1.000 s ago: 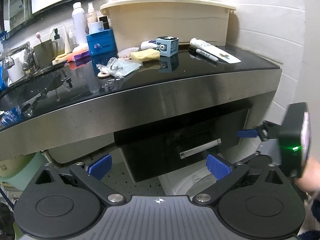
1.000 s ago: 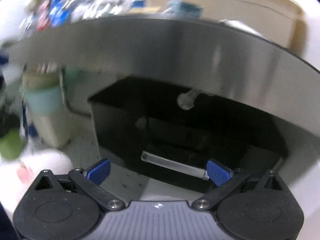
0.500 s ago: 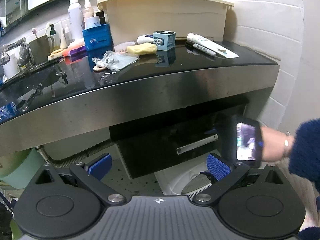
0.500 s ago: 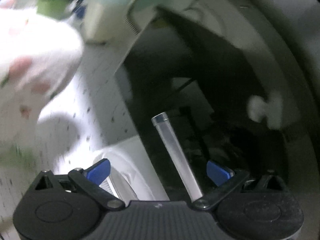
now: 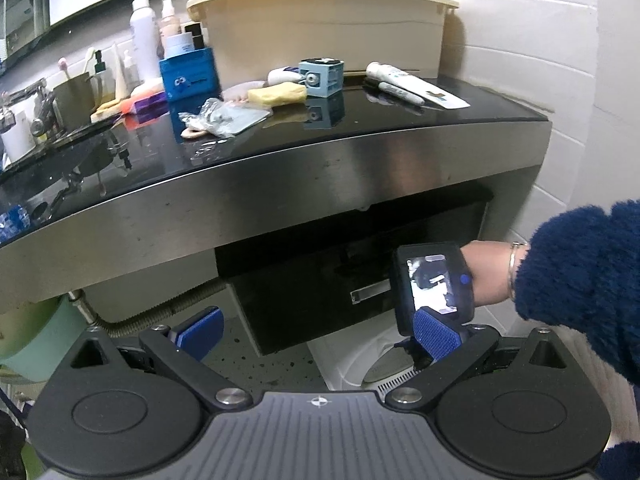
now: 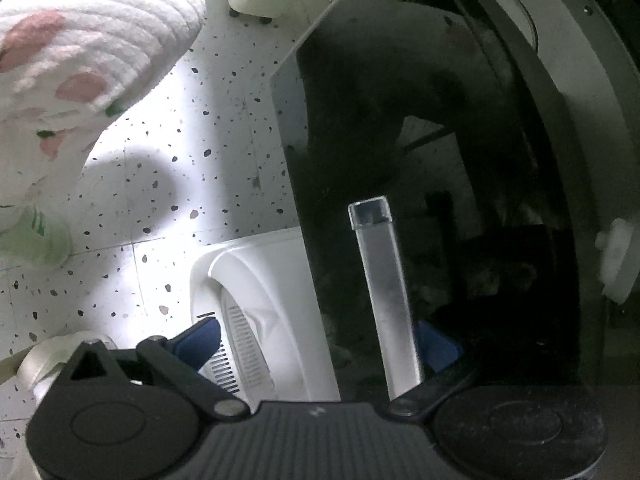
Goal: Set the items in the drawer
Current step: 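Lower the right tool to the clear drawer handle and close on it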
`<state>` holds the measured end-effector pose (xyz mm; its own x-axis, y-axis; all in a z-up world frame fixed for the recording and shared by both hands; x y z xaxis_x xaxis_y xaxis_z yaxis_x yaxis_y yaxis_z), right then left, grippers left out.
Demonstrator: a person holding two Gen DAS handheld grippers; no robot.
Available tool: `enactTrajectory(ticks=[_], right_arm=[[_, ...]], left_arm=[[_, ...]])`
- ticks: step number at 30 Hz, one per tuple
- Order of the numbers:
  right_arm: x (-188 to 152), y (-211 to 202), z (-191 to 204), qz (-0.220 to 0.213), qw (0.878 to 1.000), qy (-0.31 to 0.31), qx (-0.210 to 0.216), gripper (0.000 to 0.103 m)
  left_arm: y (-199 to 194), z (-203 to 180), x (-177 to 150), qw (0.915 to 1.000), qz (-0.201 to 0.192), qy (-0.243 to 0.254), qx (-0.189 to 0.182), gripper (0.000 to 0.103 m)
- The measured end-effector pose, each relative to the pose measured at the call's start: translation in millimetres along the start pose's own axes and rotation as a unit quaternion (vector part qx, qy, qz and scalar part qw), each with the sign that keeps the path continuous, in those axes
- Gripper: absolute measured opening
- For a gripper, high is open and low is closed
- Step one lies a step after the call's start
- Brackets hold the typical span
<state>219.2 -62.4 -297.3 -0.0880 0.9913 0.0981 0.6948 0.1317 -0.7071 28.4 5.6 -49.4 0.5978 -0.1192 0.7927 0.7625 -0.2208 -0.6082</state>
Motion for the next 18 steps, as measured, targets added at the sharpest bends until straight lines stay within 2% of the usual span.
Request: enactTrajectory(ticks=[5,9,15,18], right_arm=[[-1.7,4.4,1.4,-0.002,1.000,-0.015,-0.004,0.103],[-0.1,5.9,-1.4,0.000,1.000,0.007,-0.002,0.103],[-0.9,9.1,2.4,0.007,1.000,-0.009,-0.018,0.103],[-0.2,9.3,1.0,0.008,1.000,-0.007,-0.013,0.103]], left_arm=[[2.3,-1.8,-1.5,0.9999,0.007,-0.006,-0.007,0.102],[2.1,-5.0,-1.8,0.9999,0.009,-0.003,-0.008,0.102],[0.4,-5.9,-2.9,0.9999,0.012,-0.001,-0.004,0.102],[0.3,-6.8,-4.2,0.9999,0.015,0.000,-0.006,0.102]])
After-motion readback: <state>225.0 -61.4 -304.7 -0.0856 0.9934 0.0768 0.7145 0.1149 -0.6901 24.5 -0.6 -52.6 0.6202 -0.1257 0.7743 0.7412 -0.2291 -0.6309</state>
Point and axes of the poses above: each gripper's, at about its wrist camera, not at the fingertips, and y roughly the way its jaws point, z to its left, x to its top, the point moved 5 cm from there along y, roughly the way its jaws point, and after that the axes turned 12 degrees about -x, right-handed, at the moved point
